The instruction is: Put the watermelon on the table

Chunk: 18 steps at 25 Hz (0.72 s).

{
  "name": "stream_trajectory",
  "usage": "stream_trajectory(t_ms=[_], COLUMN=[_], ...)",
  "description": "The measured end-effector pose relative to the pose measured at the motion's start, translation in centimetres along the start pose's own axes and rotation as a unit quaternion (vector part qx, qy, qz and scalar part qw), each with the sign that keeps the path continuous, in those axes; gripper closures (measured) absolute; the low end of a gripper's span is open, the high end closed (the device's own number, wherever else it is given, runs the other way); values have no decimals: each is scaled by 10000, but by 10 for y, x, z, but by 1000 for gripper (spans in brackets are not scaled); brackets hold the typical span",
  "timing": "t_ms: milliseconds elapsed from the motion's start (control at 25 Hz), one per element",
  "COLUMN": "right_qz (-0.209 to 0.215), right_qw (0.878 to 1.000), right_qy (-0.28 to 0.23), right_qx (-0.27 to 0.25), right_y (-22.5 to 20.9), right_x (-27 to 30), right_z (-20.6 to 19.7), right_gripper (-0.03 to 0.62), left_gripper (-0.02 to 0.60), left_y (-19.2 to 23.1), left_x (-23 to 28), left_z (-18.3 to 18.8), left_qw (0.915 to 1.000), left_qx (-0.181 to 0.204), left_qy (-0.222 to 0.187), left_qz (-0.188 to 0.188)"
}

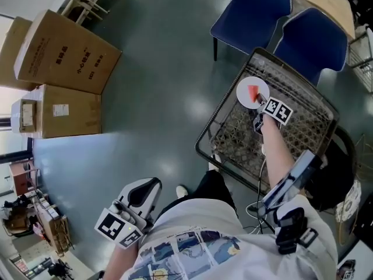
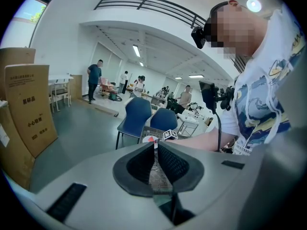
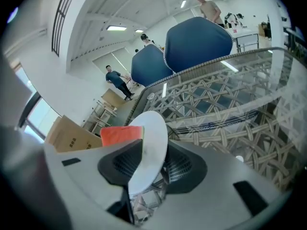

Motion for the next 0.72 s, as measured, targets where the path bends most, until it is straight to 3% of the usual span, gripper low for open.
stream_trajectory(t_ms=[440,720], right_qz=[-631,-1072], right_qw=[9913,9732], right_qy=[190,236], right_qx=[-1138,-2020], right_y=[10,10], right_x=[0,-10], right_z=[-1,-4], right_gripper=[433,428], left_gripper=[551,551], left_y=[-4,2], left_x=[-1,-7], left_z=[1,-3], left_qw=[9999,9998], left_qx=[41,145], left_qy=[80,72], left_qz=[-70,-153])
Point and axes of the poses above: the fingertips, and each gripper's own axes: x forward along the fingers, y to its left, z out of its top, the point moved 8 cm from there along -x, backward along the fingers, and after that the axes turned 6 degrees about x, right-handed, at the moved point
